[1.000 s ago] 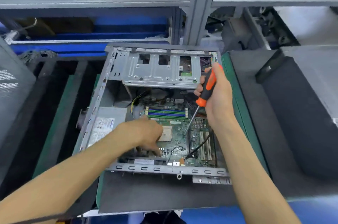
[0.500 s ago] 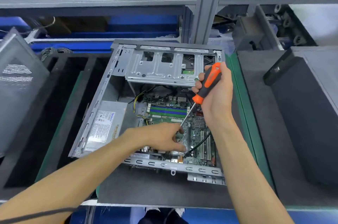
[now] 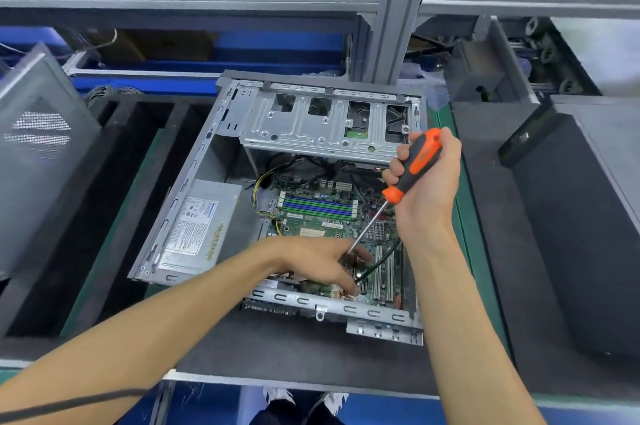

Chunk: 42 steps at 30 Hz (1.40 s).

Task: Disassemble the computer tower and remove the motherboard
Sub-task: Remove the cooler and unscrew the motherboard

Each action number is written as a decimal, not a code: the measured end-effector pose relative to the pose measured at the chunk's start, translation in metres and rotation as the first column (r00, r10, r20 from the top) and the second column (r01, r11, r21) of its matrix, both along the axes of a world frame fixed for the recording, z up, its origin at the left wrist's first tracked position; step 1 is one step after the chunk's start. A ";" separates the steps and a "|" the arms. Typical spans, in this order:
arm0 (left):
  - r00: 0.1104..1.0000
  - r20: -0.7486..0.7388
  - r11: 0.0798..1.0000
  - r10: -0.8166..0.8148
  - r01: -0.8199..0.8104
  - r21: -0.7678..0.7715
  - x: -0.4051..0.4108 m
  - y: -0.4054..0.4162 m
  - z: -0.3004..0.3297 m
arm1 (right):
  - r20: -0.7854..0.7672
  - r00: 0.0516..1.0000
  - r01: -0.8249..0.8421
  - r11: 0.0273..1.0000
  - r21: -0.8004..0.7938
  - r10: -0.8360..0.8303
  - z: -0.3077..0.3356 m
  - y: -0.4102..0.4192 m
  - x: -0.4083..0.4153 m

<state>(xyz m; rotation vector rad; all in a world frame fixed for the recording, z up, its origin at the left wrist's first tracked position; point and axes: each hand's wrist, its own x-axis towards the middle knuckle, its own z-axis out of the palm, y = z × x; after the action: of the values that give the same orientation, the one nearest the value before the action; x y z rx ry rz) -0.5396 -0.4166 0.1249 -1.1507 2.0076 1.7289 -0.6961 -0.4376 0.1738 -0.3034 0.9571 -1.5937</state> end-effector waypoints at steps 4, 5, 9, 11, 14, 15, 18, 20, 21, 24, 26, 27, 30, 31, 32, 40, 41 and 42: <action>0.948 -0.214 0.944 0.236 -0.171 0.284 0.000 -0.001 0.010 | 0.008 1.000 0.011 0.999 -0.034 -0.011 0.005 0.006 -0.002; 0.935 -0.240 0.926 0.261 -0.173 0.336 0.001 -0.002 0.012 | 0.007 1.000 0.012 0.999 -0.044 -0.012 0.006 0.007 -0.003; 0.985 -0.023 0.960 0.169 -0.169 -0.221 0.026 -0.017 0.018 | -0.022 0.999 0.030 0.995 -0.095 -0.033 0.009 0.011 -0.008; 0.917 0.381 0.758 0.117 0.165 -0.631 0.045 -0.025 0.018 | -0.051 0.998 0.038 0.990 -0.135 -0.045 0.011 0.010 -0.008; 0.542 0.840 0.596 0.020 0.668 -0.445 0.051 -0.019 0.012 | -0.252 0.967 -0.009 0.987 -0.159 -0.032 0.012 0.006 -0.002; 0.468 0.884 0.590 0.007 0.712 -0.381 0.049 -0.015 0.011 | -0.368 0.930 -0.046 0.989 -0.142 -0.010 0.013 0.005 0.001; 0.414 0.910 0.572 0.040 0.737 -0.360 0.047 -0.016 0.018 | -0.536 0.841 -0.154 0.983 -0.099 0.078 0.014 0.002 0.009; 0.474 0.878 0.531 0.063 0.729 -0.431 0.053 -0.021 0.024 | -0.472 0.876 -0.172 0.979 -0.107 0.102 0.015 0.000 0.011; 0.503 0.861 0.517 0.073 0.719 -0.464 0.055 -0.022 0.026 | -0.431 0.896 -0.171 0.979 -0.115 0.106 0.015 -0.002 0.012; 0.502 0.862 0.525 0.067 0.717 -0.458 0.057 -0.022 0.025 | -0.371 0.918 -0.199 0.972 -0.128 0.139 0.013 -0.006 0.018; 0.363 0.931 0.513 0.031 0.794 -0.326 0.054 -0.015 0.019 | -0.360 0.916 -0.234 0.964 -0.128 0.175 0.015 -0.009 0.026; 0.288 0.958 0.501 0.004 0.828 -0.251 0.052 -0.011 0.015 | -0.369 0.910 -0.252 0.959 -0.130 0.189 0.016 -0.011 0.030; 0.189 0.980 0.462 -0.054 0.875 -0.144 0.052 -0.005 0.006 | -0.400 0.884 -0.324 0.933 -0.155 0.241 0.020 -0.017 0.045; 0.191 0.979 0.459 -0.069 0.878 -0.139 0.053 -0.005 0.006 | -0.408 0.875 -0.351 0.922 -0.162 0.261 0.020 -0.019 0.051; 0.199 0.976 0.459 -0.090 0.878 -0.136 0.055 -0.006 0.006 | -0.420 0.863 -0.376 0.912 -0.164 0.280 0.020 -0.021 0.057; 0.274 0.944 0.558 -0.183 0.820 -0.130 0.051 -0.007 0.009 | -0.465 0.771 -0.519 0.852 -0.062 0.436 -0.002 -0.038 0.113; 0.277 0.943 0.554 -0.185 0.822 -0.133 0.051 -0.005 0.009 | -0.479 0.755 -0.534 0.844 -0.052 0.448 -0.006 -0.039 0.117; 0.286 0.940 0.553 -0.187 0.821 -0.140 0.050 -0.005 0.008 | -0.496 0.739 -0.546 0.837 -0.044 0.456 -0.009 -0.040 0.120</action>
<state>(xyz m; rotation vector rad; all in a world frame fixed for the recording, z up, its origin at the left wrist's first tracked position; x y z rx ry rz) -0.4891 -0.4212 0.1331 -0.9262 1.8638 -0.0600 -0.5761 -0.4778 0.1645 -1.0365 0.9737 -1.1110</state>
